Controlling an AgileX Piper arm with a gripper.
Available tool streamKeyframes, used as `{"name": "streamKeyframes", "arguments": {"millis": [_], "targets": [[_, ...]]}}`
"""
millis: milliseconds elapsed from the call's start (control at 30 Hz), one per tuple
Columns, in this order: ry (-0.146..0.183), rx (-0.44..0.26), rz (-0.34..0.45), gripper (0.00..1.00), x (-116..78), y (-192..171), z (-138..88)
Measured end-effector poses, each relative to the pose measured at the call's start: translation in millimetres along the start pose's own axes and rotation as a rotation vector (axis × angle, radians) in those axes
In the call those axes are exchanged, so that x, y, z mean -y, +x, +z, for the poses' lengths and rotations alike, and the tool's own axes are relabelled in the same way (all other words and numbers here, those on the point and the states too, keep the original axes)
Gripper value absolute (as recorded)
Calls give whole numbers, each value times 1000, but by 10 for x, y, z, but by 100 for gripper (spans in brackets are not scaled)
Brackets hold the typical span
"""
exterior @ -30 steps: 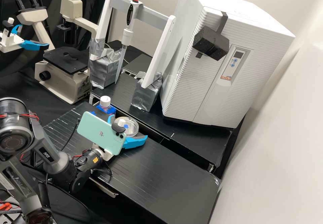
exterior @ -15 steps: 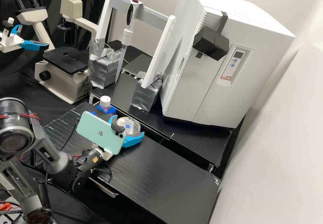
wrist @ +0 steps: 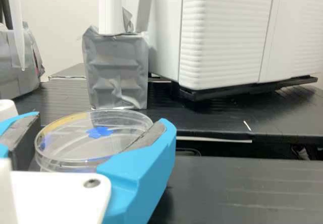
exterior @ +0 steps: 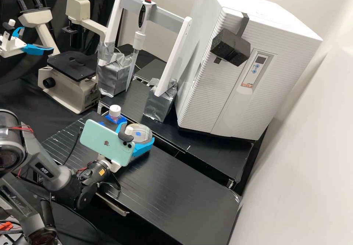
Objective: Open the lid
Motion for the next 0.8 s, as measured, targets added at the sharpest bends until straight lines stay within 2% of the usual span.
{"name": "streamKeyframes", "arguments": {"millis": [233,567,800], "targets": [[-8,-24,-13,0,1,-18,-38],[-8,-22,-14,0,-2,-20,-34],[-18,0,35,0,-79,-60,-12]]}}
